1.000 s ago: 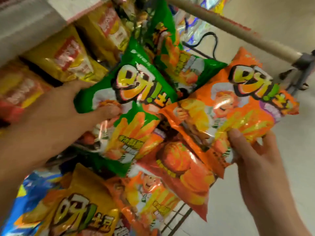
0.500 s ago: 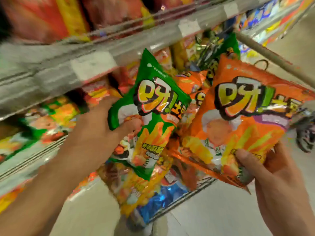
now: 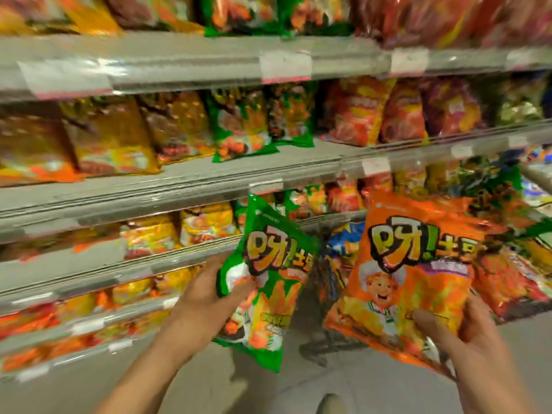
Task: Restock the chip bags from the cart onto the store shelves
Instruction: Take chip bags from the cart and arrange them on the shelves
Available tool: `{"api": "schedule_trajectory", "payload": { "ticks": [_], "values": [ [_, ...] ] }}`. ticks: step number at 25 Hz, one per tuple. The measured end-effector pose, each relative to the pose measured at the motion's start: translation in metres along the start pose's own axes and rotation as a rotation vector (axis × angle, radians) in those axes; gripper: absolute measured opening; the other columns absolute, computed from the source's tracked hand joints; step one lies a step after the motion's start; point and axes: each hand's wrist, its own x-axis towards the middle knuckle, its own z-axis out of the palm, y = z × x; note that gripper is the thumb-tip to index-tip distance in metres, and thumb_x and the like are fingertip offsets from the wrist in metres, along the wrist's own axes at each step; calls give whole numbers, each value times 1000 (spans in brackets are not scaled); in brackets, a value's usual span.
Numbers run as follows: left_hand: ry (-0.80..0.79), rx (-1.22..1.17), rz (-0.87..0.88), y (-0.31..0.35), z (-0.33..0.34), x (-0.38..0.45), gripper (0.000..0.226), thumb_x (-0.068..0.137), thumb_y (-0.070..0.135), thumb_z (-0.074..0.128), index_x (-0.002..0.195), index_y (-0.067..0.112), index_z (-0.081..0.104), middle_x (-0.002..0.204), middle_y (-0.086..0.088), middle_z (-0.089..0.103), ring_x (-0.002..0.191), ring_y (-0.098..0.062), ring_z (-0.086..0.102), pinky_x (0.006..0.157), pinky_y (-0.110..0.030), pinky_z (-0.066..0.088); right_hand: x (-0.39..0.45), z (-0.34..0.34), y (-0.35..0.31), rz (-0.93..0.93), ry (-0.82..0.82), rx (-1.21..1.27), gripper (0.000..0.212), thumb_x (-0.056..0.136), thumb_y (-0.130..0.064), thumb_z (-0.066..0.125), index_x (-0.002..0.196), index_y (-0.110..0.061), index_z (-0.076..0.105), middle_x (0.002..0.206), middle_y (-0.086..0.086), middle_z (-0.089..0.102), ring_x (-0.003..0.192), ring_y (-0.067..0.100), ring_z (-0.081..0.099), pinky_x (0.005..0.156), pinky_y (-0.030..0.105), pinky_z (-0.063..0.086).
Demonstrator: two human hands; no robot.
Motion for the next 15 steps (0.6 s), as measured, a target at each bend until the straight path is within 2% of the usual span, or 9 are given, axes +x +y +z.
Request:
{"api": "schedule_trajectory", "payload": {
  "ticks": [2,4,7,10,12,15],
  "values": [
    [64,-40,-5,-5,-25,-15,27,88,30,75,112,37,63,97,11,77,88,-10,74,77,-34,60,-13,15,-16,8,-35,-19,62,64,-26,82,122,-34,63,110,-2,77,92,13,74,67,35,64],
    [116,-71,-27,-9,-41,-22,29,88,27,75,114,30,62,94,5,78,83,-11,74,71,-31,59,-21,28,-30,18,-71,-37,64,61,-30,85,121,-38,63,113,-2,76,97,18,75,80,43,60],
    [91,-123,-72,-21,-53,-26,25,91,25,73,113,26,61,90,9,79,77,-8,75,64,-24,58,-24,40,-41,23,-71,-52,67,59,-34,87,121,-42,62,115,-3,75,103,27,73,92,56,57],
    [37,-134,-163,-35,-48,-19,22,92,29,72,112,28,62,92,11,79,82,-13,77,79,-39,61,-17,44,-41,49,-81,-108,75,57,-40,86,127,-38,59,115,-2,74,107,28,69,95,57,55],
    [45,-164,-244,-45,-35,-7,25,90,34,74,111,31,61,89,16,79,83,-10,76,82,-37,60,-6,42,-36,76,-126,-142,83,56,-40,86,133,-30,56,119,2,71,107,28,68,93,54,55],
    [93,-229,-310,-57,-10,25,26,88,36,75,109,36,59,76,27,74,71,6,71,56,-14,54,20,44,-17,103,-194,-197,74,60,-38,86,127,-26,55,108,-11,70,96,14,67,81,35,54]
  ]
}}
